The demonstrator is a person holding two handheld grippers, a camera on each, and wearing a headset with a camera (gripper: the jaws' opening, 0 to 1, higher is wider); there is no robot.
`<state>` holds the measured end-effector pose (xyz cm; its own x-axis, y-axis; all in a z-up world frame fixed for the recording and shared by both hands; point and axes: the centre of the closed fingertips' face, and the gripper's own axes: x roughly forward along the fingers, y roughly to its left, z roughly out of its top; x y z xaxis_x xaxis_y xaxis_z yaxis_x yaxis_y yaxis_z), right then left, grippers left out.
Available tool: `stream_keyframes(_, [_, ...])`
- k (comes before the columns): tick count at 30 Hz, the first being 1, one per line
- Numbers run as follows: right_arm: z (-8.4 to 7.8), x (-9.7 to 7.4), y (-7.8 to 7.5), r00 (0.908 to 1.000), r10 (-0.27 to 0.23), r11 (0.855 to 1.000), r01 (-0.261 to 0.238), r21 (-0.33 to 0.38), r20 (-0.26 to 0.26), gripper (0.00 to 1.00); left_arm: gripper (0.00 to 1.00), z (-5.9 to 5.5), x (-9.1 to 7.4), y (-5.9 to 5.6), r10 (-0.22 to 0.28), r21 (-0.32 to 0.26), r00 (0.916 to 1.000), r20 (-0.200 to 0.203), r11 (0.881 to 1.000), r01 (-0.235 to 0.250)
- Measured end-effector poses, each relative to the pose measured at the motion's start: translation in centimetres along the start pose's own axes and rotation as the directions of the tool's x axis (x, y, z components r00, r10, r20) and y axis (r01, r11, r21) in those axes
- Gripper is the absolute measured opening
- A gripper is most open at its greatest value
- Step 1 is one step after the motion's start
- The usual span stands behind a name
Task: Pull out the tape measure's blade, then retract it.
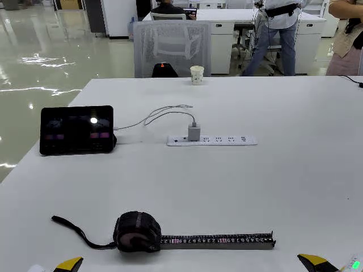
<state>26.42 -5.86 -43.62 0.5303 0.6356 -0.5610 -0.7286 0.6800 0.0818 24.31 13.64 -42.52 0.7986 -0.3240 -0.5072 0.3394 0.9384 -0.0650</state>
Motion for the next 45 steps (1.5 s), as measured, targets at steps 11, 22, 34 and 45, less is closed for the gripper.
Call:
stream_keyframes(11, [-0.3,0.0,0.1,0.9999,0.01,1.0,-0.01,0.004,-0.003,0.99,0.99,0.0,0.2,-0.1,0.011,-0.009,0.9999,-0.006,1.0,-0.011])
stream_keyframes(22, [-0.4,0.0,0.3,0.999,0.044,0.999,-0.045,-0.011,-0.01,0.99,0.99,0.1,0.5,-0.1,0.02,-0.014,0.9998,-0.009,1.0,-0.02])
stream_keyframes(34, [-0.5,0.4,-0.2,0.9935,0.11,0.993,-0.111,-0.041,-0.031,0.99,0.99,0.3,1.1,0.5,0.051,-0.043,0.9987,-0.008,0.998,-0.051])
stream_keyframes(45, [-1.2,0.9,-1.3,0.9869,0.15,0.985,-0.154,-0.073,-0.06,0.99,0.99,0.8,2.3,1.1,0.07,-0.06,0.9975,-0.005,0.996,-0.07])
